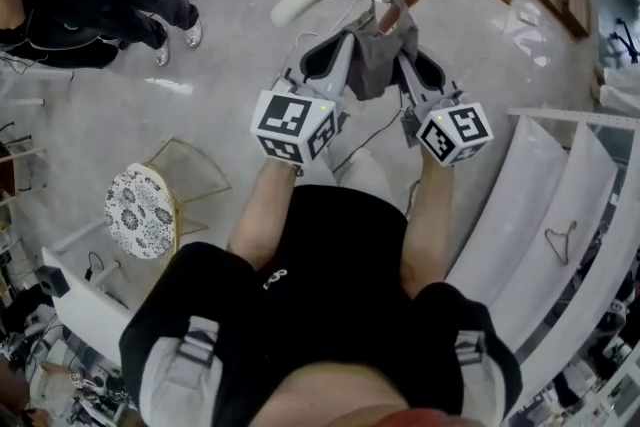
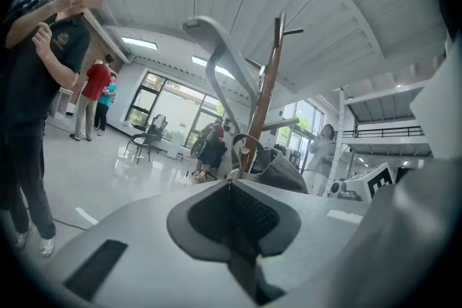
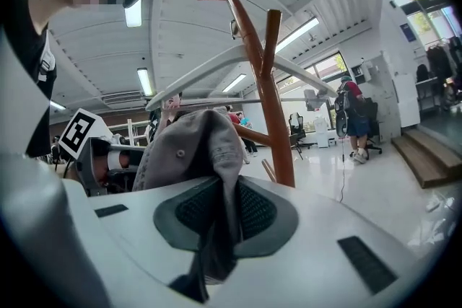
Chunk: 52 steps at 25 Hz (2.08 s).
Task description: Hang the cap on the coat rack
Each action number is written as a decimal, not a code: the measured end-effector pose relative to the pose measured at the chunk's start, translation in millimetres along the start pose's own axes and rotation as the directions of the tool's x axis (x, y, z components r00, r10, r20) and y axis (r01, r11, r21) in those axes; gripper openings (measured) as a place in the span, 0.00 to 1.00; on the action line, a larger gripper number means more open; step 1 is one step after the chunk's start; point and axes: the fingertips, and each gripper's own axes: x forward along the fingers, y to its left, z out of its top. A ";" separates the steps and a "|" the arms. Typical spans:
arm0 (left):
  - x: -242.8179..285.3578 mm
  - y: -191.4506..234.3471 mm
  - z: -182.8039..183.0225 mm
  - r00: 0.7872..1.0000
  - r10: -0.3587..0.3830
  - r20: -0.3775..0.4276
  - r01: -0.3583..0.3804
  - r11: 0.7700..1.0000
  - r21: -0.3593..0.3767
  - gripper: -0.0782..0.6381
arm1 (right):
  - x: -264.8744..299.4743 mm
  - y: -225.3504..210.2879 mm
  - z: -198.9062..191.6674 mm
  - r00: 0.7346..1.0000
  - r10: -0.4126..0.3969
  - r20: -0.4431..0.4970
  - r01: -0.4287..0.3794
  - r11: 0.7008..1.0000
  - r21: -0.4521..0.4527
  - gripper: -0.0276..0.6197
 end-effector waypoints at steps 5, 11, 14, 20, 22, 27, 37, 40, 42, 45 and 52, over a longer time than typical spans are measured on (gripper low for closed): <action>17.7 4.8 -7.4 0.999 0.003 -0.043 -0.003 1.000 0.006 0.11 | 7.4 -14.9 -7.2 0.999 -0.019 -0.033 0.020 0.999 0.032 0.11; 42.8 6.4 -16.9 0.997 -0.017 -0.073 0.018 1.000 0.008 0.11 | 7.3 -35.8 -14.7 0.996 -0.070 -0.052 0.073 0.995 0.069 0.11; 55.2 4.4 -25.7 0.995 -0.031 -0.099 0.032 0.999 0.007 0.11 | 2.4 -48.1 -21.9 0.990 -0.121 -0.076 0.128 0.987 0.093 0.11; 83.7 8.0 -45.5 0.989 -0.027 -0.145 0.026 1.000 -0.006 0.11 | 2.3 -64.9 -36.7 0.978 -0.176 -0.113 0.191 0.971 0.145 0.11; 92.5 9.7 -56.7 0.985 -0.020 -0.170 0.020 1.000 -0.004 0.11 | 2.4 -70.5 -45.7 0.970 -0.201 -0.141 0.222 0.963 0.156 0.11; 109.6 9.4 -77.0 0.977 -0.033 -0.210 0.031 0.999 -0.009 0.11 | 6.3 -78.4 -57.3 0.954 -0.246 -0.173 0.270 0.954 0.133 0.14; 89.4 33.7 -83.3 0.946 0.049 -0.321 -0.033 0.998 0.056 0.12 | 0.2 -88.3 -43.9 0.960 -0.215 -0.181 0.241 0.961 0.134 0.30; 73.9 38.0 -64.9 0.954 0.084 -0.287 -0.069 0.996 0.064 0.12 | -10.8 -93.6 -17.2 0.967 -0.227 -0.116 0.241 0.963 0.124 0.26; 66.5 28.6 -47.5 0.964 0.081 -0.253 -0.060 0.994 0.090 0.12 | -15.8 -93.8 6.8 0.971 -0.235 -0.049 0.239 0.965 0.104 0.20; 60.5 -10.2 -23.6 0.978 -0.024 -0.209 0.052 0.990 0.128 0.11 | -23.6 -84.3 39.9 0.973 -0.229 0.038 0.227 0.972 0.055 0.10; 52.8 -77.3 56.7 0.999 -0.047 0.020 0.042 0.977 0.207 0.11 | -44.8 -62.8 112.1 0.955 -0.203 0.216 0.220 0.974 -0.053 0.04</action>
